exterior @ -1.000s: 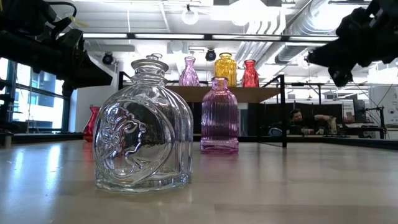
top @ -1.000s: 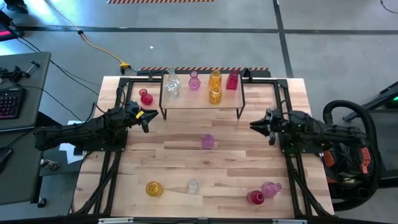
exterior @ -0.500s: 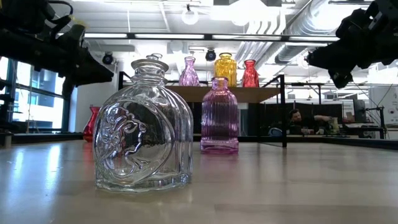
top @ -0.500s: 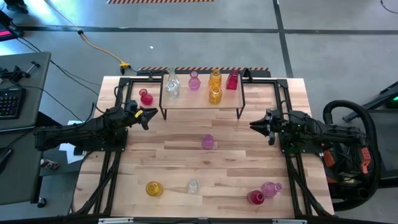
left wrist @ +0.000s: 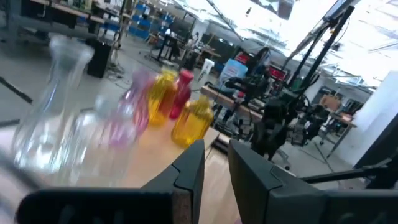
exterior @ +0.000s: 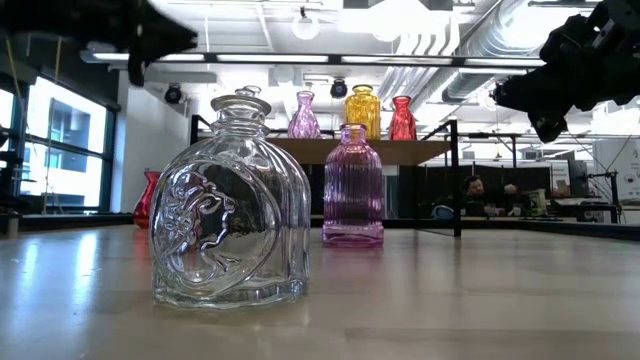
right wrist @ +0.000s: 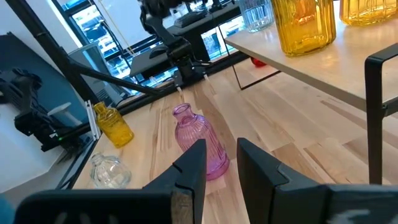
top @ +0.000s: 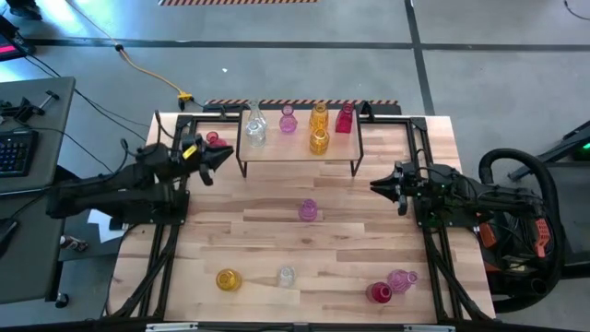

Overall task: Sort vases onto shelf
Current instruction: Put the top purple vase on the shelf aligned with the other purple vase

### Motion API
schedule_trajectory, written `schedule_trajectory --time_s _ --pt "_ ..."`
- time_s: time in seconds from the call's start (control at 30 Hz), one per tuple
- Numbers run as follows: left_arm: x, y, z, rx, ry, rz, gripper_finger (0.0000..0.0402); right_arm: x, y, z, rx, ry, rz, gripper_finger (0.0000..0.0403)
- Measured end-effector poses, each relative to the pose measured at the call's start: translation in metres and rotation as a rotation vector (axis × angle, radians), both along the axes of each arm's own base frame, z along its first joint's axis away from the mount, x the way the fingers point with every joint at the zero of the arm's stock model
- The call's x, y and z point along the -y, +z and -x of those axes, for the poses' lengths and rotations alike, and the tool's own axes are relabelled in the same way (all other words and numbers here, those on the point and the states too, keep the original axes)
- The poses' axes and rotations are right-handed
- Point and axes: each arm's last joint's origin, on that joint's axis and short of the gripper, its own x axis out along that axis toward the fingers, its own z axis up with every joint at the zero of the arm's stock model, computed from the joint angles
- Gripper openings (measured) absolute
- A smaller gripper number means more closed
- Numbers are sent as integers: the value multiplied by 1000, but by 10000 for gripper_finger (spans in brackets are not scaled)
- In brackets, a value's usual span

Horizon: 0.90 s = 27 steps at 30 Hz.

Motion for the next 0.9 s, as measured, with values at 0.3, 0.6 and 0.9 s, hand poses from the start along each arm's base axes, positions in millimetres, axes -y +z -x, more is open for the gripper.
schedule_trajectory --time_s 0.3,0.6,0.9 --pt "-14 41 -52 -221 6 0 65 0 0 0 0 0 0 69" --pt "-11 54 -115 -390 -96 -173 65 0 0 0 -3 -1 0 69" --pt "12 67 -163 -482 -231 -355 65 0 0 0 -3 -1 0 69"
